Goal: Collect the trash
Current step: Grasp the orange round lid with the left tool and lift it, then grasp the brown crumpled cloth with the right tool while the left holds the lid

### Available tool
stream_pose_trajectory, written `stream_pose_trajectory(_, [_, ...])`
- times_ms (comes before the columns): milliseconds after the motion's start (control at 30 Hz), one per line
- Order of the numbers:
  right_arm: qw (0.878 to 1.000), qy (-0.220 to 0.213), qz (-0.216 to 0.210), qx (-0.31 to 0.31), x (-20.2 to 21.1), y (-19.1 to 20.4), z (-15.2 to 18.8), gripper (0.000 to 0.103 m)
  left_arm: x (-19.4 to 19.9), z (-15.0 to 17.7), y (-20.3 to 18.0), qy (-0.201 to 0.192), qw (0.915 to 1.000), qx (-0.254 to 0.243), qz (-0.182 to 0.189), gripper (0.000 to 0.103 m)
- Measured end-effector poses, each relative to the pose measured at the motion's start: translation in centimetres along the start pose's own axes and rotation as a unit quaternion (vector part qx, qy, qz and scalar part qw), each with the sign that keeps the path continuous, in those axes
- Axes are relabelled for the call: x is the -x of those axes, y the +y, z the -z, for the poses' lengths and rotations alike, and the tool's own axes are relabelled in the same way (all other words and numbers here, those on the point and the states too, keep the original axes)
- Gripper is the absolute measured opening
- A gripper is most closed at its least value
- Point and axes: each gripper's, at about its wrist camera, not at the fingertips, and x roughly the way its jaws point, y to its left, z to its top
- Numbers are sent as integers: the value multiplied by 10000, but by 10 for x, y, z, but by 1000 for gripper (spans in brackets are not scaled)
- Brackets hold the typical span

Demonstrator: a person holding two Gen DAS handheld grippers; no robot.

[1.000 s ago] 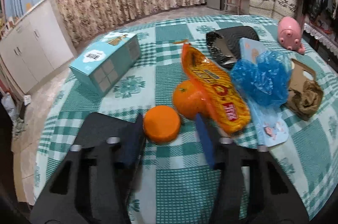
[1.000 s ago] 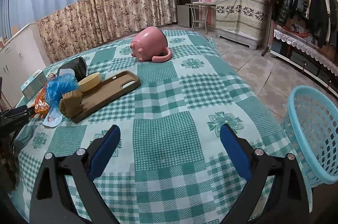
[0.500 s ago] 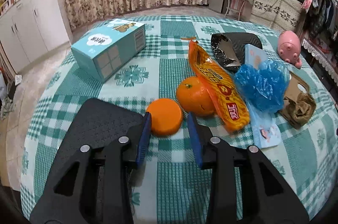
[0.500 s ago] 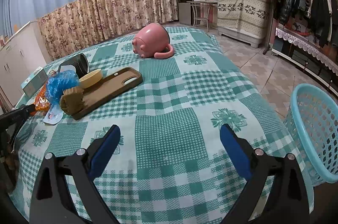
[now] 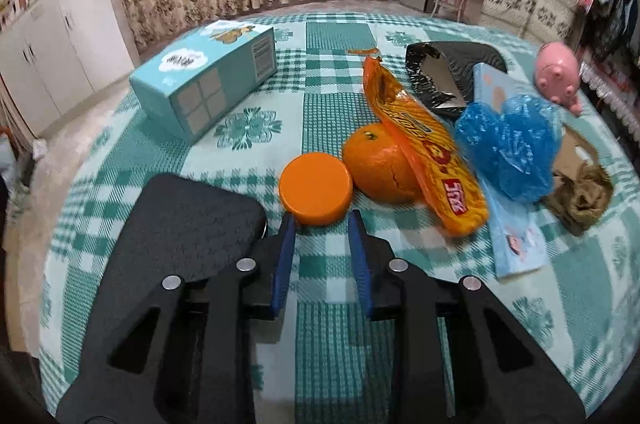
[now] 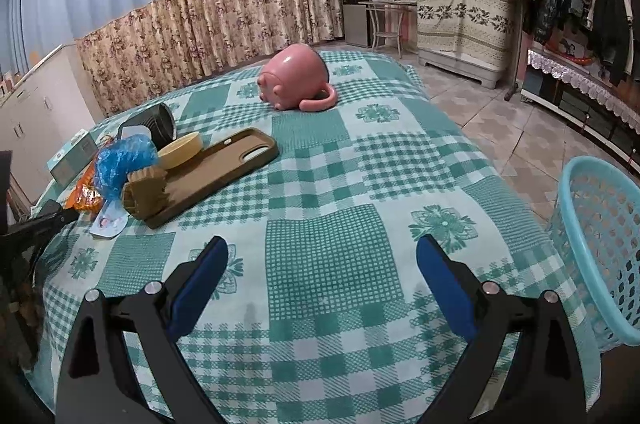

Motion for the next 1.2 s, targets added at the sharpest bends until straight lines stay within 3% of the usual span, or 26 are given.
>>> stream_pose_trajectory(233, [9999,76,-115,-64,-5,-1,0,93,-13,-18,-2,37,9995,52,-307,38])
stream_pose_trajectory(500, [9999,149,-45,48,-11,3,2,93,-22,-28,-2,2,9997,50,-253,38])
stream_pose_trajectory(700, [9994,175,7,309,-10,20,5,93,-2,-24,-4,-297,9992,-113,-254,38])
stream_pose_trajectory(900, [9976,77,-41,689,-6,50,-1,93,23,-20,5,-590,9972,-158,-422,38])
stream_pose_trajectory(1200, [9916,144,-184,1274,-25,126,-13,93,22,-23,41,-679,9955,174,-645,38])
